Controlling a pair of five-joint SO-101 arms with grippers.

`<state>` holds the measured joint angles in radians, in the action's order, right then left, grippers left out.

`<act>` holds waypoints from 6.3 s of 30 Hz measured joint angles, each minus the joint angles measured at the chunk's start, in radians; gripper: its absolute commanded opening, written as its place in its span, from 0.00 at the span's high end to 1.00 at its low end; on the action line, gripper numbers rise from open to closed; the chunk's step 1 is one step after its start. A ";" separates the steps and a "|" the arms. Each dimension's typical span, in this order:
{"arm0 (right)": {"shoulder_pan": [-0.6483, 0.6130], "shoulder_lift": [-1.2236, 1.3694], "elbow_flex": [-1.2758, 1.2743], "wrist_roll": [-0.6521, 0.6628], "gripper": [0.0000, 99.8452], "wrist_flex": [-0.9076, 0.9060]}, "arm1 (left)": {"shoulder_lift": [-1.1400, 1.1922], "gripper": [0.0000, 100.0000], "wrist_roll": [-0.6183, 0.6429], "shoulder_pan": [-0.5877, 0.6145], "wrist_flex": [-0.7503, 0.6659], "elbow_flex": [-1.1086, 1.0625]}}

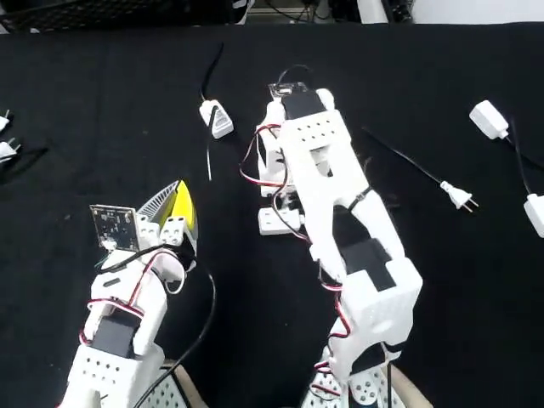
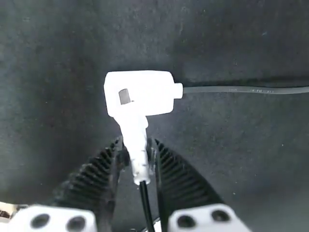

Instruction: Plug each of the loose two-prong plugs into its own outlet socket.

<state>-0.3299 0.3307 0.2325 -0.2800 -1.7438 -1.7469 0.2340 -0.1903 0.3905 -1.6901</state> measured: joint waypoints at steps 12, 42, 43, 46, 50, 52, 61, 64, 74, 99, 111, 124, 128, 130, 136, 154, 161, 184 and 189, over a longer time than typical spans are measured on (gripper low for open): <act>-0.057 0.100 -0.005 0.000 0.99 0.000 | 0.000 0.97 0.000 0.000 0.000 0.000; -0.238 -0.327 -0.100 0.308 0.99 0.000 | 0.000 0.97 0.000 0.000 -0.038 0.000; -0.250 -0.368 -0.121 0.315 0.99 0.000 | 0.000 0.97 0.000 0.000 -0.038 0.000; -0.282 -0.471 -0.190 0.348 0.99 0.000 | 0.000 0.97 0.021 0.000 -0.038 0.000; -0.310 -0.551 -0.290 0.394 0.99 0.000 | 0.000 0.97 0.092 0.000 -0.038 0.000; -0.310 -0.568 -0.315 0.399 0.99 0.002 | 0.000 0.97 0.106 0.000 -0.038 0.000; -0.310 -0.572 -0.388 0.400 0.99 0.129 | 0.000 0.97 0.117 -0.064 -0.029 0.000; -0.310 -0.572 -0.404 0.400 0.99 0.155 | 0.000 0.97 0.117 -0.117 -0.029 0.000; -0.310 -0.572 -0.394 0.387 0.99 0.153 | 0.000 0.97 0.117 -0.172 -0.008 0.000; -0.315 -0.572 -0.241 0.330 0.99 0.092 | -0.018 0.97 0.120 -0.180 0.012 0.003; -0.315 -0.571 -0.222 0.302 0.99 0.092 | -0.020 0.97 0.120 -0.180 0.015 0.003; -0.270 -0.646 -0.203 0.261 0.99 0.121 | 0.002 0.97 0.118 -0.181 0.028 0.000; -0.267 -0.692 -0.216 0.256 0.99 0.155 | 0.000 0.97 0.118 -0.181 0.031 0.000; -0.267 -0.695 -0.229 0.253 0.99 0.167 | -0.002 0.97 0.118 -0.183 0.031 0.000; -0.256 -0.677 -0.229 0.250 0.99 0.166 | -0.002 0.97 0.118 -0.181 0.031 0.000; -0.077 -0.146 -0.031 0.190 0.99 0.037 | -0.002 0.97 0.118 -0.107 0.029 0.000; -0.077 0.155 0.133 0.132 0.99 0.002 | -0.002 0.97 0.118 -0.077 0.029 0.000; -0.031 0.121 0.063 0.049 0.99 0.002 | -0.002 0.97 0.118 -0.077 0.029 0.000; -0.029 0.095 0.005 0.049 0.98 0.002 | -0.002 0.97 0.118 -0.077 0.029 0.000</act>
<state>-0.3590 0.4258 0.2371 -0.2309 -1.7423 -1.7484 0.3521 -0.2670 0.4196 -1.6901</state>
